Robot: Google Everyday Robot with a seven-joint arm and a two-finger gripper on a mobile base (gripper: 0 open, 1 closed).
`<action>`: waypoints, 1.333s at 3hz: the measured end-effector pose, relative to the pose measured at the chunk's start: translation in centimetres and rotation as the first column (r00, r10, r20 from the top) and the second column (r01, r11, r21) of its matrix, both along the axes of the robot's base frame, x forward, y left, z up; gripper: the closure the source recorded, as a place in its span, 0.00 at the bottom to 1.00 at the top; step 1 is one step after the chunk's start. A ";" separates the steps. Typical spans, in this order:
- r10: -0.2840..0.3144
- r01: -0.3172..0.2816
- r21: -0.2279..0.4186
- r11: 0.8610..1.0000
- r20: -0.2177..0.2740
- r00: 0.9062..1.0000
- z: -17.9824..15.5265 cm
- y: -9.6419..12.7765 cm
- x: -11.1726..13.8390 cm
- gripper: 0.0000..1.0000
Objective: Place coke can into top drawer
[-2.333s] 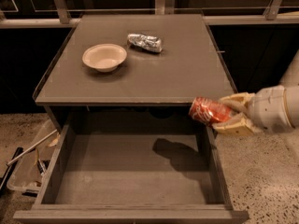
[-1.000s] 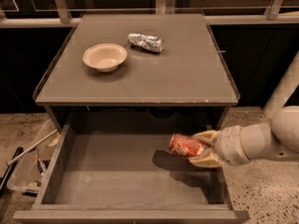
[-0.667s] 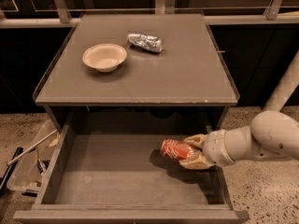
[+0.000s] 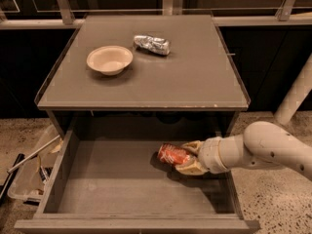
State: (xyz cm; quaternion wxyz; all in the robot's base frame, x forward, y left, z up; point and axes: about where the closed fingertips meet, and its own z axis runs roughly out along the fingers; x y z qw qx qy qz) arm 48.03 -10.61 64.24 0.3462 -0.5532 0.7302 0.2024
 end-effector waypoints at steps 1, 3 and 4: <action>-0.005 0.005 0.027 1.000 -0.012 1.000 -1.7 2.6 -0.4 1.00; 0.004 -0.004 0.030 1.000 -0.016 1.000 -2.2 3.4 -0.7 0.81; 0.004 -0.004 0.030 1.000 -0.016 1.000 -2.2 3.4 -0.7 0.59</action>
Offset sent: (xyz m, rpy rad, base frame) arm -0.0097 0.0374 -0.0269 0.0358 0.0233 -0.0042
